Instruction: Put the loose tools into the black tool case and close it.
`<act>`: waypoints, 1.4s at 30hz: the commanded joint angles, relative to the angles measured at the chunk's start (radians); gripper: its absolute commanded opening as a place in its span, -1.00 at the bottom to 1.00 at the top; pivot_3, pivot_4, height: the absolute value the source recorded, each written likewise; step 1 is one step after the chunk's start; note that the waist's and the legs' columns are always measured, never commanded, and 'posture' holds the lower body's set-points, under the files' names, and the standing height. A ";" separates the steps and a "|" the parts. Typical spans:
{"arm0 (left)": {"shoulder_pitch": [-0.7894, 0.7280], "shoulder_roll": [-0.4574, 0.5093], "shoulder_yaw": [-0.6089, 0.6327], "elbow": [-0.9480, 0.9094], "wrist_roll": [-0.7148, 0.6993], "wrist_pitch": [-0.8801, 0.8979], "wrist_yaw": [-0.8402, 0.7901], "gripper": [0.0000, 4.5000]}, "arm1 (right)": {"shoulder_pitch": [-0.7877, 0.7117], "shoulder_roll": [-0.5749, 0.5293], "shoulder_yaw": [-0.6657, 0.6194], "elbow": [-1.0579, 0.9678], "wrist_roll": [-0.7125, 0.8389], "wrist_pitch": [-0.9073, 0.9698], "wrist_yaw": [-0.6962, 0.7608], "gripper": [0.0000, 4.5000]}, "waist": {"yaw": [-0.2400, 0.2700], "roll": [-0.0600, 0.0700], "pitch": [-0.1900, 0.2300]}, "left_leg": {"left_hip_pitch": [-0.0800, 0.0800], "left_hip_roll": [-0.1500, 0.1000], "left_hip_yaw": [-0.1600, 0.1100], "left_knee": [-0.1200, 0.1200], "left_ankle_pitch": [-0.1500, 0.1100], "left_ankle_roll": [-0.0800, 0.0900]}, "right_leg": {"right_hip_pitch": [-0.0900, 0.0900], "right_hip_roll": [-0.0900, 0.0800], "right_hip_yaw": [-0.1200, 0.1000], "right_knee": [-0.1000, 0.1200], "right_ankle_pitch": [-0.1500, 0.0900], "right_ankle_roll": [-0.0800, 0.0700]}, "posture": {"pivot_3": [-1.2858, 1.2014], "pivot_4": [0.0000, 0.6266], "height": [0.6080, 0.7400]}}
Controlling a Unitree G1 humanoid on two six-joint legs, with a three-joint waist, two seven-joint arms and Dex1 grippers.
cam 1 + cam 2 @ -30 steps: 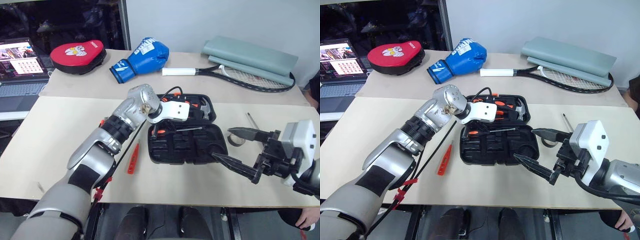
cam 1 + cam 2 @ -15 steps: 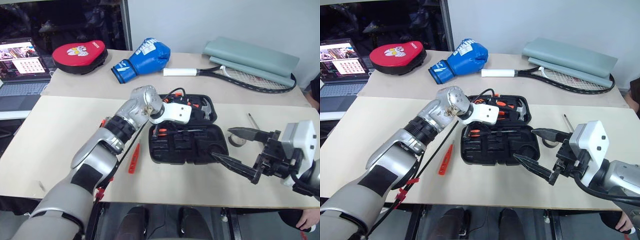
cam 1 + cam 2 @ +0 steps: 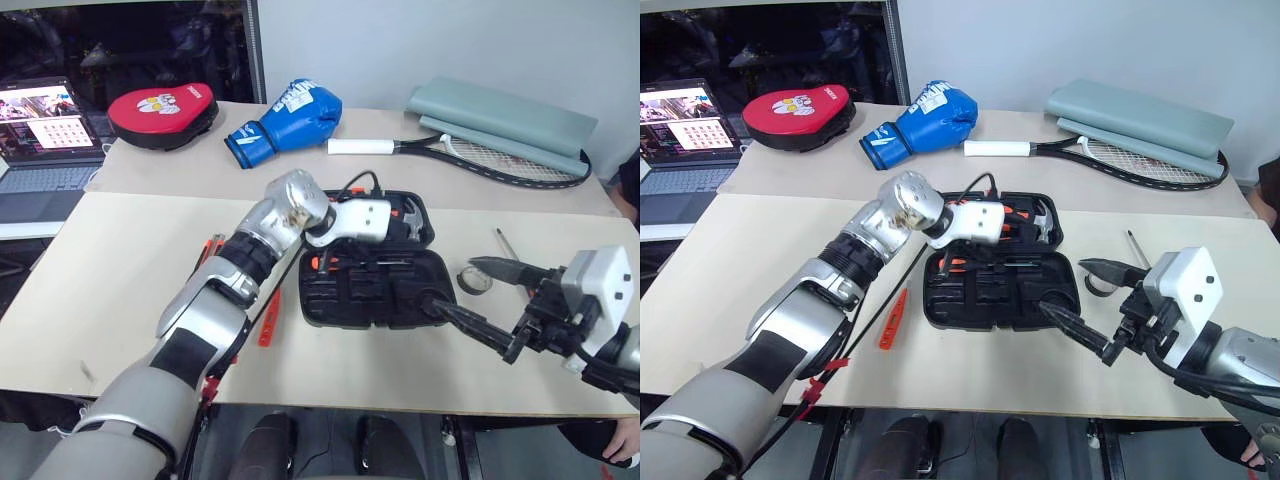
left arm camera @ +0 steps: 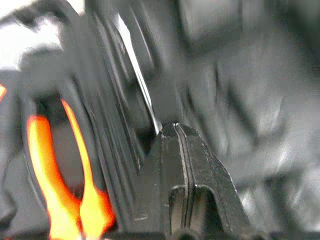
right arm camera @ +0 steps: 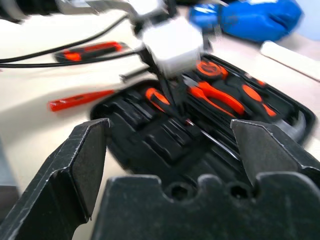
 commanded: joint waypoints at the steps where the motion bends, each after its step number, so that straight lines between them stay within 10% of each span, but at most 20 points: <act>1: 0.057 0.098 0.016 -0.152 -0.069 0.044 -0.043 0.77 | 0.176 0.050 -0.259 0.095 -0.027 -0.024 0.131 1.00 | 0.004 0.001 0.000 | 0.000 0.000 0.000 0.000 0.000 0.000 | 0.000 0.000 0.000 -0.001 0.000 0.000 | 0.03 -0.52 0.94; 10: 0.146 0.192 0.029 -0.336 -0.162 0.140 0.006 0.98 | 0.264 0.003 -0.384 0.203 -0.011 -0.020 0.212 1.00 | -0.005 0.002 0.000 | 0.006 0.002 0.003 -0.002 0.000 -0.001 | 0.004 0.000 0.006 -0.003 -0.002 0.006 | 0.03 -0.52 0.94; 22: 0.157 0.207 0.001 -0.448 -0.215 0.172 0.049 0.98 | -0.279 -0.339 0.251 0.530 -0.188 0.060 0.124 1.00 | -0.021 0.003 -0.001 | 0.008 0.003 0.010 -0.004 0.001 -0.001 | 0.000 0.005 0.017 -0.002 0.003 0.000 | 0.03 -0.52 0.94; 36: 0.130 0.223 -0.036 -0.448 -0.239 0.189 0.022 0.98 | -0.728 -0.298 0.628 0.885 -0.346 0.142 0.106 1.00 | -0.016 0.004 -0.001 | 0.004 0.001 0.012 -0.007 0.000 0.000 | -0.005 0.004 0.017 -0.003 0.003 0.001 | 0.03 -0.52 0.94; 42: 0.130 0.233 -0.047 -0.450 -0.236 0.179 0.019 1.00 | -0.767 -0.259 0.647 0.932 -0.392 0.117 0.102 0.23 | -0.021 0.004 -0.001 | 0.002 0.001 0.014 -0.007 0.000 0.000 | -0.008 0.004 0.018 -0.001 0.003 0.001 | 0.03 -0.52 0.94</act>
